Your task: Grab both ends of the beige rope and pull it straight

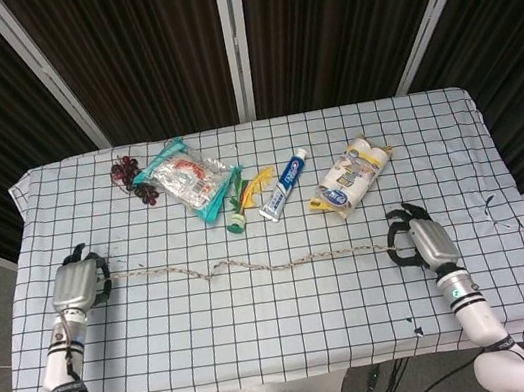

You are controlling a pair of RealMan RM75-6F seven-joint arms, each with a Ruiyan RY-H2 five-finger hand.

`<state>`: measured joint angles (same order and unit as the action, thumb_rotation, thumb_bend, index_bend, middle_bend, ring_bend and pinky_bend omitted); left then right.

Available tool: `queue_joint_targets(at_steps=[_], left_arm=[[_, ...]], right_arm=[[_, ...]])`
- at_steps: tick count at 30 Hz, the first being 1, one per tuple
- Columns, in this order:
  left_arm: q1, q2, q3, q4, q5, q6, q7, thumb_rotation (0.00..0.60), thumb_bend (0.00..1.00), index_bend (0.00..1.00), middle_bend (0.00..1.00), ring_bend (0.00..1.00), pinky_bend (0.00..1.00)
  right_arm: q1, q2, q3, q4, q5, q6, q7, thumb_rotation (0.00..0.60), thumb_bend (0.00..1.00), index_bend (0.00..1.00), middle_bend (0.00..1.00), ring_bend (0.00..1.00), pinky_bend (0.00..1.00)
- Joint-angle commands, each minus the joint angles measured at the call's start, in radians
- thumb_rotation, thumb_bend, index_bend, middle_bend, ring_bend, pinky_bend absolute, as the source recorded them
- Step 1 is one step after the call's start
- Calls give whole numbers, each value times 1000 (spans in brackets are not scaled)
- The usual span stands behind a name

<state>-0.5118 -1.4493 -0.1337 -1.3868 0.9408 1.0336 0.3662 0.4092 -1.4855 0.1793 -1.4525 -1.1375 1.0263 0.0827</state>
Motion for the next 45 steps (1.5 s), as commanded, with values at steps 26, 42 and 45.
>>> queue_joint_targets(at_steps=[26, 42, 45], left_arm=[[20, -14, 16, 59, 31, -26, -48, 600, 419, 636, 312, 55, 207], [22, -34, 19, 85, 37, -40, -49, 600, 420, 636, 312, 55, 207], [23, -35, 20, 86, 40, -42, -50, 600, 419, 636, 312, 55, 207]], right_arm=[[-57, 20, -45, 132, -60, -18, 138, 600, 363, 665, 209, 0, 0], [-72, 4, -53, 182, -77, -20, 164, 600, 371, 666, 209, 0, 0], [-71, -1, -52, 191, -77, -26, 165, 600, 379, 666, 209, 0, 0]])
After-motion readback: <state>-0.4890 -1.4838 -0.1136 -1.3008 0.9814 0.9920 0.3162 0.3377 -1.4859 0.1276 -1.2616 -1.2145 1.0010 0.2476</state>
